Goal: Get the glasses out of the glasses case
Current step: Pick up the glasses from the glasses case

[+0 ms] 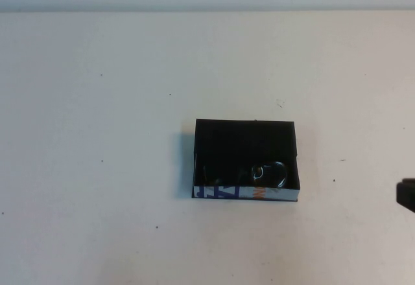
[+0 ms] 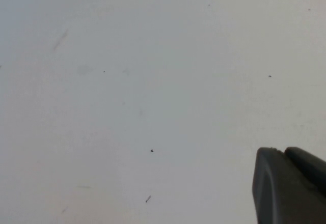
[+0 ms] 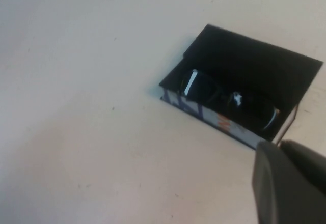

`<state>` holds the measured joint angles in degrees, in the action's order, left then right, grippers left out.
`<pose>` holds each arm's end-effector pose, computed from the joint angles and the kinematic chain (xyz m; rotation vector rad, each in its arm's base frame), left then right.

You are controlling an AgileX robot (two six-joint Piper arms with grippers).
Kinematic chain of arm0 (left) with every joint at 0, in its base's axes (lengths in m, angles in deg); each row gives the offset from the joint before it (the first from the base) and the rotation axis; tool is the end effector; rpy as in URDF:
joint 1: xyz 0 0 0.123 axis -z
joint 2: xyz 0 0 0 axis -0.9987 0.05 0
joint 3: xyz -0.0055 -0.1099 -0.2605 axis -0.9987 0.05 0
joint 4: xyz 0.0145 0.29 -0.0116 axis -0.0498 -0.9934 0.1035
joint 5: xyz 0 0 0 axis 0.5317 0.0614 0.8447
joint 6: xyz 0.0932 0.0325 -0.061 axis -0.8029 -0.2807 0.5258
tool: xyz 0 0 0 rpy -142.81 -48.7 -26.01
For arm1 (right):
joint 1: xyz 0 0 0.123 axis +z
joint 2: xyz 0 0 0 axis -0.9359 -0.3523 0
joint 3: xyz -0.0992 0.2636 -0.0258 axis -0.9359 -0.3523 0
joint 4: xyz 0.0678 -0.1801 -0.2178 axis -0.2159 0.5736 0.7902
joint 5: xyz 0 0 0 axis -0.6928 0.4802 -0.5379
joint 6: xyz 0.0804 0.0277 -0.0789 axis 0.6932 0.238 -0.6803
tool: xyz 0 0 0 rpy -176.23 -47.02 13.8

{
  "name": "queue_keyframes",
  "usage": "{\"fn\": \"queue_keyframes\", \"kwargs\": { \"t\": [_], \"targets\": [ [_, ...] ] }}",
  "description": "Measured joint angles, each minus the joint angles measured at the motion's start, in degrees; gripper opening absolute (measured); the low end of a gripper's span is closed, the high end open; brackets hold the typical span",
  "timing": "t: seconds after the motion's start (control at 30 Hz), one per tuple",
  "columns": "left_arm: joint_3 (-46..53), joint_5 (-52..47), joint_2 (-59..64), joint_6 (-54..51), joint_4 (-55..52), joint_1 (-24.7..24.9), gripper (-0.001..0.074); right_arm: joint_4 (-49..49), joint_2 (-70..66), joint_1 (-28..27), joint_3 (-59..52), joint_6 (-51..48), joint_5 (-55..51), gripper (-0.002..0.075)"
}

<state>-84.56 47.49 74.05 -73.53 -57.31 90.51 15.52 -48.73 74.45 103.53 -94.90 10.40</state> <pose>0.1182 -0.0076 0.1667 0.1223 1.8464 0.0026 0.1606 0.0746 0.2947 -0.5605 2.0312 0.5458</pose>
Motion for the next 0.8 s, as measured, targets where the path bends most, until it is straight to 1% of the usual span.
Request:
{"fn": "queue_keyframes", "kwargs": {
  "t": [0.23, 0.37, 0.43, 0.8],
  "targets": [
    [0.00, 0.00, 0.00, 0.00, 0.00, 0.00, -0.0005, 0.67, -22.24, 0.00, 15.89, -14.39, -11.58, -0.0017],
    [0.00, 0.00, 0.00, 0.00, 0.00, 0.00, -0.0005, 2.78, -31.71, 0.52, 23.01, -17.55, -13.42, -0.0017],
    [0.00, 0.00, 0.00, 0.00, 0.00, 0.00, -0.0005, 5.74, -35.91, 2.06, 26.76, -18.19, -13.83, -0.0018],
    [0.00, 0.00, 0.00, 0.00, 0.00, 0.00, -0.0005, 21.59, -56.38, 14.53, 44.30, -18.67, -14.43, -0.0017]
  ]
}}
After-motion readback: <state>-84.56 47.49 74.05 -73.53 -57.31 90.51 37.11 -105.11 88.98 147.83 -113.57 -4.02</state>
